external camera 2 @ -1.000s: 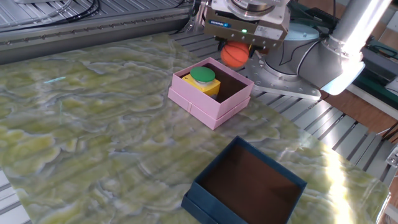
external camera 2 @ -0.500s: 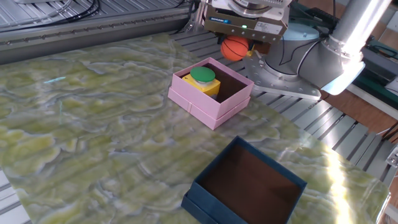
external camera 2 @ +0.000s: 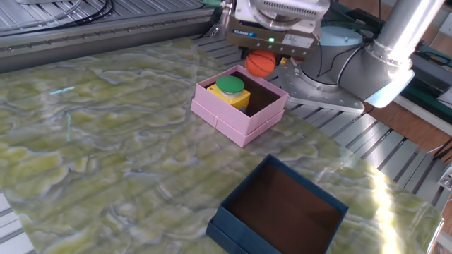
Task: Move an object from one box to another
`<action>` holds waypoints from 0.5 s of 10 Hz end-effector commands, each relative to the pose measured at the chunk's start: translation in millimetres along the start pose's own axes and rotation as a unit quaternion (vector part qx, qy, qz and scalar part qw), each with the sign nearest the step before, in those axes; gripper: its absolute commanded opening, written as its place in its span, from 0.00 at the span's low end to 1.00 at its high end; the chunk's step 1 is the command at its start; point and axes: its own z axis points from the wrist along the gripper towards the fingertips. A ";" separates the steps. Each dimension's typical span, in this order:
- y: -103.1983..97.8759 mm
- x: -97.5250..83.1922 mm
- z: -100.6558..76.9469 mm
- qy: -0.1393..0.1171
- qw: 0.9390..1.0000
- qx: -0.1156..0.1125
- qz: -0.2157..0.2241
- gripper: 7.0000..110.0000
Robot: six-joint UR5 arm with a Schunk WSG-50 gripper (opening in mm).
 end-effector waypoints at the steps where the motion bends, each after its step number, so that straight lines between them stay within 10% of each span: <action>1: 12.2 -5.5 5.2 -0.003 1.000 -0.027 -0.007 0.00; 5: 15.1 -8.1 7.9 0.001 1.000 -0.031 -0.003 0.00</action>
